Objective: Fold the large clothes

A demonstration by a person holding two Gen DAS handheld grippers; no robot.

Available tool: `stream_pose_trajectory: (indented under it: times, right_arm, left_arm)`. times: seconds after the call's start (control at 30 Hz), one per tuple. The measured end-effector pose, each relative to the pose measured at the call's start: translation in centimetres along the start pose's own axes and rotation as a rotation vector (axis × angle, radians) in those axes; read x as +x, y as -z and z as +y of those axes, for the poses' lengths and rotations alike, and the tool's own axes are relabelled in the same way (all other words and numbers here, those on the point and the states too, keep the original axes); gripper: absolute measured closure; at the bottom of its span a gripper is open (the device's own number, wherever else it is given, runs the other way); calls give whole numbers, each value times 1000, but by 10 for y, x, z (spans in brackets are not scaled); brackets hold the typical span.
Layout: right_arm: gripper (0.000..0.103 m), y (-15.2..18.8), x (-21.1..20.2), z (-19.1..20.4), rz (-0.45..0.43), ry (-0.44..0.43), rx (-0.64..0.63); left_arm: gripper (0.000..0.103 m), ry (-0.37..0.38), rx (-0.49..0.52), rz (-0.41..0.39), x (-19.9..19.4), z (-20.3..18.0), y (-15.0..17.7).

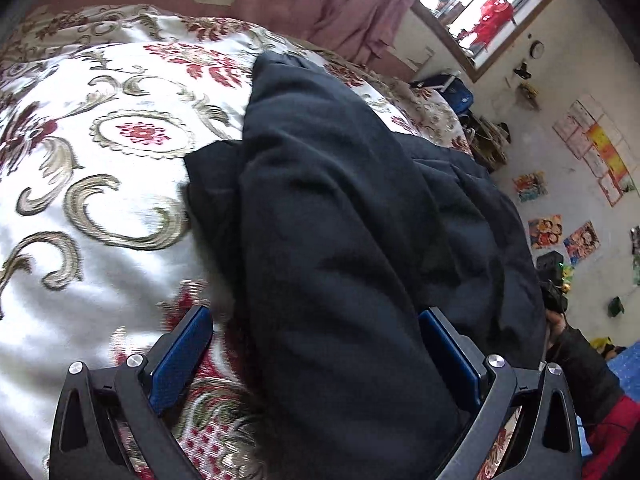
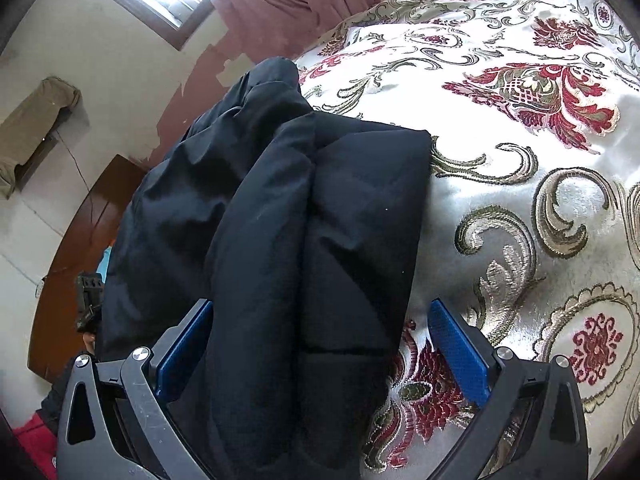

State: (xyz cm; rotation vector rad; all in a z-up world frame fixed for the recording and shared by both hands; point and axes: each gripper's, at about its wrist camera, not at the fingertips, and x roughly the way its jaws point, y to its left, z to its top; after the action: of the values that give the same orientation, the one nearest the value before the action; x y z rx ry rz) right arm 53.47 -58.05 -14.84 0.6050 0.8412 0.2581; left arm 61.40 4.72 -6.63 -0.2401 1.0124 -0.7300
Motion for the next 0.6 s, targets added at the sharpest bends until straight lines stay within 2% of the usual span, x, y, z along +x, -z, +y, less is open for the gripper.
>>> stream_pose_trajectory:
  times: [0.13,0.33,0.6]
  right_arm:
    - [1,1,1,-5,-19,-22,9]
    - [1,2,1,-5,-24,-18,4]
    - [1,5,-3,-3,-28,-12,3]
  left_arm:
    - [0,6,27,11,8,-10,0]
    - [0,-64,64,42,18,-24,0]
    - [0,-73,77,34,8,-17,1]
